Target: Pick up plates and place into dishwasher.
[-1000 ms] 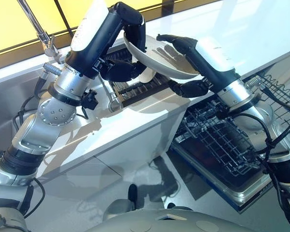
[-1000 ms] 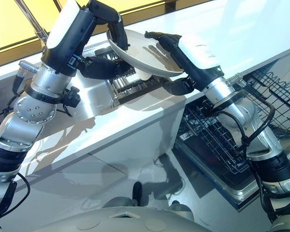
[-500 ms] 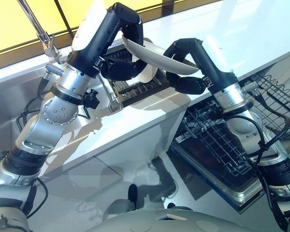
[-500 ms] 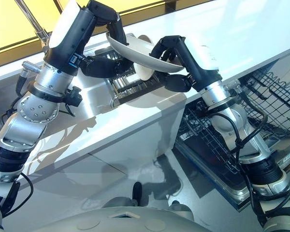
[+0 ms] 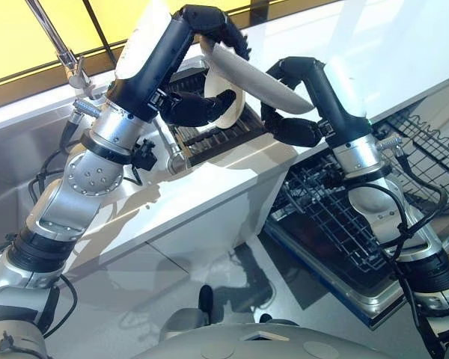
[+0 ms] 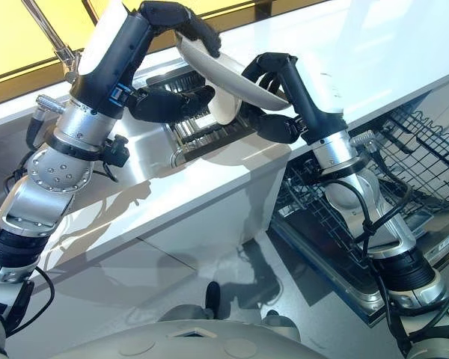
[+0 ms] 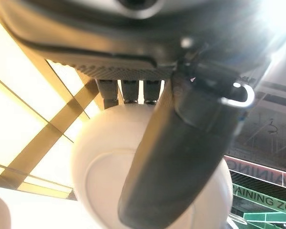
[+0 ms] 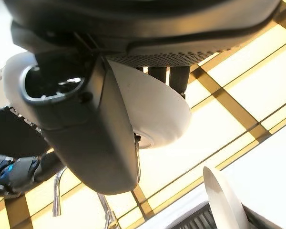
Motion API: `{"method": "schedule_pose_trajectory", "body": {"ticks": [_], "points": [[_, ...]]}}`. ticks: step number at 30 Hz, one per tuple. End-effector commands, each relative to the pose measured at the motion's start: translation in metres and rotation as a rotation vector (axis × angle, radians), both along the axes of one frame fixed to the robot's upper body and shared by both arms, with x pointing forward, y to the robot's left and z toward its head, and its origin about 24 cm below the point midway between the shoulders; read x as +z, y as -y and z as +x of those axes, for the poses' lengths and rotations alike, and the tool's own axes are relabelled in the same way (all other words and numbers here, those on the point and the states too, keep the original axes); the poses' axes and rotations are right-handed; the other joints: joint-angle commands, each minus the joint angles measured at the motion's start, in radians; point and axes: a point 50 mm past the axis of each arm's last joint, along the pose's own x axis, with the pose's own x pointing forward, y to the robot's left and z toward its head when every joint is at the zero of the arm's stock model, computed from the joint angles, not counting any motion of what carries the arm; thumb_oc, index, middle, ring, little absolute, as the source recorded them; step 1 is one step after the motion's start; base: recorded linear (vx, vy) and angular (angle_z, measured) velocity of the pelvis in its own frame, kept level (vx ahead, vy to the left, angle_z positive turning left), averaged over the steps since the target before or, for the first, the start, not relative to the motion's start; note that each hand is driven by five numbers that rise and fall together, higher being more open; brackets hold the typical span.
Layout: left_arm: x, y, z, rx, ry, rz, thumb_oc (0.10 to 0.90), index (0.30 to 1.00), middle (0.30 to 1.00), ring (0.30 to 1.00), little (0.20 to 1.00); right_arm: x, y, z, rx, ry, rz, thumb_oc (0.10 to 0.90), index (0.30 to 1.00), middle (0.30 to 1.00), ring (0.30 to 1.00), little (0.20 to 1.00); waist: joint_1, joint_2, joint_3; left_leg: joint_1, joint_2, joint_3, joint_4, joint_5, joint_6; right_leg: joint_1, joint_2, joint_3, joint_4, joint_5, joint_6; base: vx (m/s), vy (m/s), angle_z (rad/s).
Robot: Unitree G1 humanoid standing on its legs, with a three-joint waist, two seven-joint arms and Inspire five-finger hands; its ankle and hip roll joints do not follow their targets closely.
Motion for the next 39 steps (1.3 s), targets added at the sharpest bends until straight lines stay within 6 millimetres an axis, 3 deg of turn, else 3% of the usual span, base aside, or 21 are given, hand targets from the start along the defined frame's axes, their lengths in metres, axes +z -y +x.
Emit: {"method": "schedule_pose_trajectory", "body": {"ticks": [1,11,18,22,30,34,39], "points": [[0.017,-0.004,-0.004,-0.008,0.088,-0.070,0.800,0.900,0.900,0.900,0.900,0.038,0.006,-0.013,0.001,0.239,0.120,0.100,0.300,0.300,0.300,0.200,0.009,-0.006,-0.125,0.078,-0.057,0.069,0.001,-0.150,0.016,-0.132,-0.028,-0.024,0.057,0.098,0.079,0.00,0.000,0.00],[0.021,-0.029,0.001,0.154,0.118,-0.074,0.800,0.900,0.900,0.900,0.900,0.041,0.019,-0.016,-0.037,0.272,0.150,0.100,0.300,0.300,0.300,0.200,0.011,-0.004,-0.124,0.080,-0.061,0.068,0.001,-0.146,0.020,-0.147,-0.038,-0.012,0.080,0.097,0.089,0.01,0.011,0.00],[0.024,-0.069,0.003,0.328,0.134,-0.148,0.800,0.900,0.900,0.900,0.900,0.042,0.054,-0.018,-0.204,0.338,0.228,0.100,0.300,0.300,0.300,0.200,0.015,-0.005,-0.126,0.080,-0.065,0.056,0.003,-0.146,0.022,-0.147,-0.036,-0.002,0.075,0.100,0.086,0.00,0.000,0.00],[0.012,-0.108,-0.002,0.489,0.104,-0.165,0.800,0.900,0.900,0.900,0.900,0.033,0.103,-0.029,-0.427,0.361,0.293,0.100,0.300,0.300,0.300,0.200,0.006,-0.004,-0.130,0.080,-0.062,0.061,0.003,-0.148,0.024,-0.148,-0.034,0.009,0.076,0.098,0.085,0.01,0.003,-0.06],[-0.013,-0.149,-0.012,0.655,0.030,-0.132,0.800,0.900,0.900,0.900,0.900,-0.009,0.159,-0.048,-0.731,0.225,0.321,0.100,0.300,0.300,0.300,0.200,-0.028,-0.002,-0.131,0.081,-0.056,0.076,0.001,-0.146,0.030,-0.161,-0.028,0.039,0.089,0.097,0.084,0.00,0.001,-0.12],[-0.020,-0.158,-0.015,0.693,-0.010,-0.122,0.800,0.900,0.900,0.900,0.900,-0.037,0.168,-0.050,-0.778,0.067,0.295,0.100,0.300,0.300,0.300,0.200,-0.041,-0.001,-0.126,0.081,-0.054,0.083,0.001,-0.145,0.033,-0.165,-0.024,0.054,0.095,0.095,0.082,0.00,0.000,-0.13],[-0.024,-0.161,-0.015,0.713,-0.032,-0.133,0.800,0.900,0.900,0.900,0.900,-0.073,0.164,-0.043,-0.761,-0.185,0.265,0.100,0.300,0.300,0.300,0.200,-0.048,-0.003,-0.118,0.081,-0.049,0.084,0.001,-0.144,0.036,-0.169,-0.017,0.065,0.105,0.090,0.077,-0.01,-0.003,-0.05]]}}
